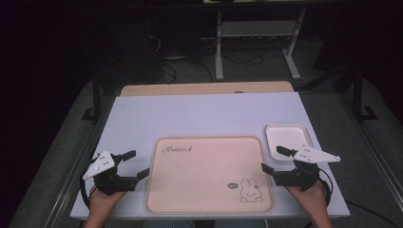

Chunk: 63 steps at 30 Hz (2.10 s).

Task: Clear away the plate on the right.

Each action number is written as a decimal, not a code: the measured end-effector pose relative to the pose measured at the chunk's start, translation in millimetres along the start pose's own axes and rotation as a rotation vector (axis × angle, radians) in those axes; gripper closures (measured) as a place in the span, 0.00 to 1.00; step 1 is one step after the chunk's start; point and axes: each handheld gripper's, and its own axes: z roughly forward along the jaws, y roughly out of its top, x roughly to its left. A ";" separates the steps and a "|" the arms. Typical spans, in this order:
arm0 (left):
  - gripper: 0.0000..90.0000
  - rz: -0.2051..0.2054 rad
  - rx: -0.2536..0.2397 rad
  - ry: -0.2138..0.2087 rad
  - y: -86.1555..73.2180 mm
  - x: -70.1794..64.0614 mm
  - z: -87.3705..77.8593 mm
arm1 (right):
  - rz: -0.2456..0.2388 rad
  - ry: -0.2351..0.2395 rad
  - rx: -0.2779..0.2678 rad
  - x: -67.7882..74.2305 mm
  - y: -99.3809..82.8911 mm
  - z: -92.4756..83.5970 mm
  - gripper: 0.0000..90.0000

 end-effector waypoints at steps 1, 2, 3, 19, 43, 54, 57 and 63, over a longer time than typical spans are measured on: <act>0.16 0.000 0.000 -0.001 0.0 0.1 0.0 | 0.002 -0.001 0.002 -0.5 -0.9 -1.5 0.16; 0.16 0.000 0.000 -0.001 0.0 0.1 0.0 | 0.005 -0.002 0.003 -0.9 -1.7 -3.0 0.16; 0.16 -0.001 0.000 -0.001 0.0 -0.4 -0.1 | 0.007 -0.003 0.004 -1.3 -2.6 -4.4 0.16; 0.16 0.000 -0.001 0.003 -0.1 1.0 -1.1 | 0.054 -0.009 0.011 -10.8 -11.5 -21.8 0.16; 0.16 -0.007 -0.002 0.008 -0.6 2.0 -1.1 | 0.146 0.009 0.066 -35.3 -20.3 -41.0 0.16; 0.16 -0.008 -0.005 0.011 -0.7 3.3 -2.2 | 0.170 0.005 0.100 -49.0 -18.5 -52.0 0.17; 0.16 -0.010 -0.006 0.011 -0.8 3.5 -2.3 | 0.178 0.006 0.113 -52.6 -17.4 -54.6 0.17; 0.16 -0.009 -0.005 0.011 -0.7 3.4 -2.5 | 0.189 0.008 0.138 -62.0 -15.7 -59.6 0.18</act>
